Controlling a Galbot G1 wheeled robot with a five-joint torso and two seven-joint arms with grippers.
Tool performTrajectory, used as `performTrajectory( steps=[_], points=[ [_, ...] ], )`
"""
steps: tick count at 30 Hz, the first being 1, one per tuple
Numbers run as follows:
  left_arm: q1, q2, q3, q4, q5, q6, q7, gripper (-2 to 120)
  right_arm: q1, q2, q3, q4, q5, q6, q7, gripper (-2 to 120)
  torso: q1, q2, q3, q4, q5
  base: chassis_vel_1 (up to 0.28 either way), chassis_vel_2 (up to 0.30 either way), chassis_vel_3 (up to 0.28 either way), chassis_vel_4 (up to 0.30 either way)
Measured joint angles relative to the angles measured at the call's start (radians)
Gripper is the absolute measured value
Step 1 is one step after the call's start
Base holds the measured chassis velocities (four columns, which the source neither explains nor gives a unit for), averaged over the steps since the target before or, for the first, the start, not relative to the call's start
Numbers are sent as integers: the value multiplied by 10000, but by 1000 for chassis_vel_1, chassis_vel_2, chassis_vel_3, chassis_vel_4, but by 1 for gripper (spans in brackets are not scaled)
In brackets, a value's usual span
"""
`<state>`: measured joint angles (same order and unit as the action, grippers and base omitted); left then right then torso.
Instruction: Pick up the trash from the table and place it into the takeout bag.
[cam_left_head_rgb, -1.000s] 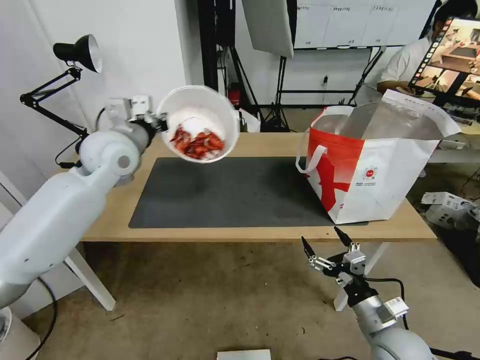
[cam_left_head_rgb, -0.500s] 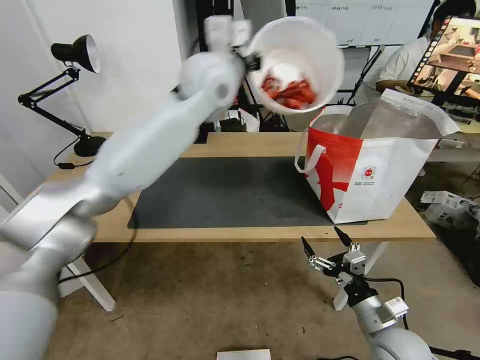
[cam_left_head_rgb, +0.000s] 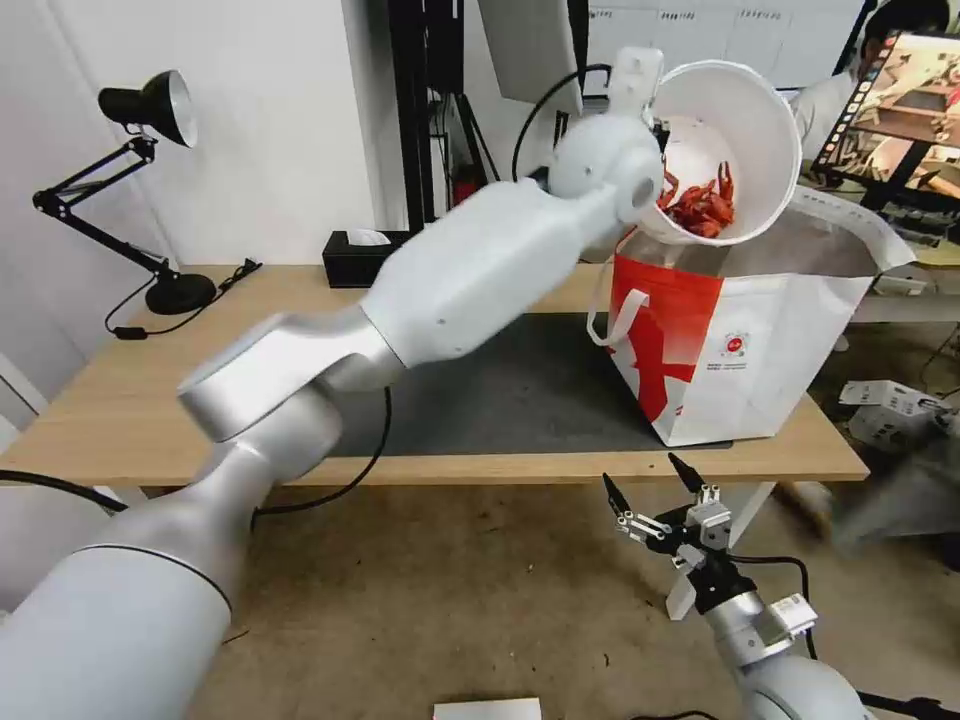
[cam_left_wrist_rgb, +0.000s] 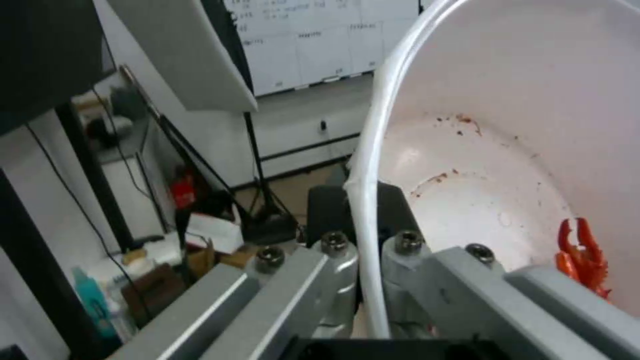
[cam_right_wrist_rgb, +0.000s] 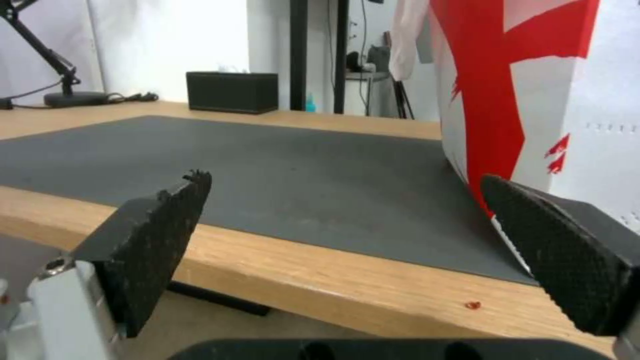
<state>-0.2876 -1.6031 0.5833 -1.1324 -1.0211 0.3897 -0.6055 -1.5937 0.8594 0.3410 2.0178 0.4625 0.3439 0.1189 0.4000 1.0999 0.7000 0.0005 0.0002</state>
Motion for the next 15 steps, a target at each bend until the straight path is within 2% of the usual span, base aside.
performTrajectory(
  steps=[3, 8, 12, 15],
  points=[
    [200, 61, 352, -120, 542, -381, 215, 0, 1, 1, 0, 0, 0, 0, 0, 100, 0, 0, 0, -5, 0, 0, 0, 0, 0],
    [321, 105, 623, -359, 601, -521, 662, 0, 0, 0, 0, 0, 0, 0, -1, 100, 0, 0, 0, -4, -1, 0, 0, 0, 0],
    [296, 93, 634, -497, -117, -138, 972, 0, 0, 0, 0, 0, 0, 0, 0, 100, 0, 0, -1, -5, -1, 0, 0, 0, 0],
    [214, 81, 744, -409, -1056, 380, 1375, 0, 0, 0, 0, 0, 0, -1, -1, 100, 0, 0, -1, -6, -1, 0, 0, 0, 0]
  ],
)
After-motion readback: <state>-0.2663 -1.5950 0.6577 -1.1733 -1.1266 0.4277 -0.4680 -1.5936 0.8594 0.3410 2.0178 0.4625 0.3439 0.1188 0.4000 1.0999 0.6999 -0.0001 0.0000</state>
